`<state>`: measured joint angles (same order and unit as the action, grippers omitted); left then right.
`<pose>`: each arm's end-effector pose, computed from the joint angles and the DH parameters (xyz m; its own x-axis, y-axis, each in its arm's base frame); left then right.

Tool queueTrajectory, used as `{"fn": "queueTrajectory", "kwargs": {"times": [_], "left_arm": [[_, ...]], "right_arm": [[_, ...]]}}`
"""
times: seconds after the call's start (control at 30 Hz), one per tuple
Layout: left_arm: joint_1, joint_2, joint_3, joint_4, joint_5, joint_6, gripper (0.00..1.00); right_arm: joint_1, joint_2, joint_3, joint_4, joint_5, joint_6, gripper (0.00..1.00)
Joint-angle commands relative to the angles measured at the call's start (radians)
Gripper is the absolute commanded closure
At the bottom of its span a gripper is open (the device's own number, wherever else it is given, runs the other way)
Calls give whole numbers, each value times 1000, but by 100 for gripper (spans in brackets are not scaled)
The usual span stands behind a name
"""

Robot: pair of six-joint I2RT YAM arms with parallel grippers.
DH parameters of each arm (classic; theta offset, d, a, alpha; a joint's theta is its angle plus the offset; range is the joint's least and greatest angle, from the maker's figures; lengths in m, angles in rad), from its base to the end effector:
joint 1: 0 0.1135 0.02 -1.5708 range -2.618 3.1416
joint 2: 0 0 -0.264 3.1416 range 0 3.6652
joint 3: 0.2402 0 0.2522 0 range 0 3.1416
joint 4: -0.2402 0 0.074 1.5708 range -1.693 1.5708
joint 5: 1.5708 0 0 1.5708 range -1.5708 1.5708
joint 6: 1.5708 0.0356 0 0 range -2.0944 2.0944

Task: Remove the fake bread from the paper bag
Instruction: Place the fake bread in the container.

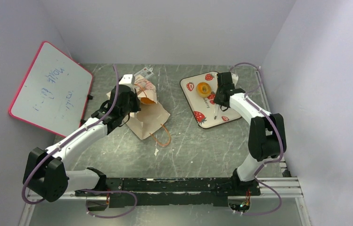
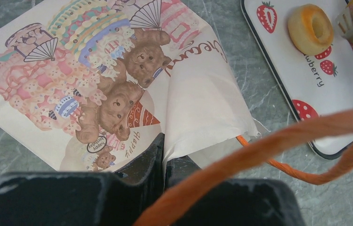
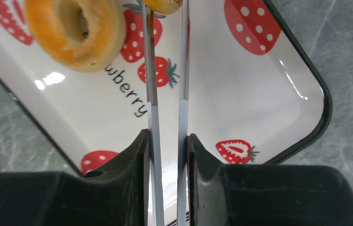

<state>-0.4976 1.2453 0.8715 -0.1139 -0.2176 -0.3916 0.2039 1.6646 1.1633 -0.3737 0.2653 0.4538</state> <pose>0.2511 -0.1277 0.2791 -0.4945 -0.1555 -0.8552 0.1187 0.9626 -0.2437 0.3523 0.0633 0.2281 -0.6891 0.2895 -0.6643 0.3018 0.9481 0.1001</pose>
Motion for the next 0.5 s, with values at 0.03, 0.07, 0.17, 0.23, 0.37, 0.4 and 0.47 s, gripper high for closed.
{"fn": "queueTrajectory", "kwargs": {"times": [0.03, 0.07, 0.17, 0.23, 0.37, 0.4, 0.47], "left_arm": [[21, -4, -23, 45, 35, -19, 93], [23, -4, -25, 48, 36, -21, 93], [30, -4, -32, 59, 44, -25, 93], [33, -3, -35, 66, 47, -28, 93], [36, 2, -44, 81, 53, -38, 93], [36, 4, -46, 86, 56, -42, 93], [36, 8, -50, 94, 59, -50, 93]], "right_arm": [[-1, 55, 72, -20, 86, -73, 77], [0, 66, 82, -30, 90, -81, 76], [10, 88, 101, -47, 98, -98, 71], [15, 96, 102, -49, 98, -107, 67], [36, 118, 112, -75, 114, -122, 61], [43, 122, 112, -80, 117, -125, 59], [48, 120, 104, -82, 120, -127, 58]]}}
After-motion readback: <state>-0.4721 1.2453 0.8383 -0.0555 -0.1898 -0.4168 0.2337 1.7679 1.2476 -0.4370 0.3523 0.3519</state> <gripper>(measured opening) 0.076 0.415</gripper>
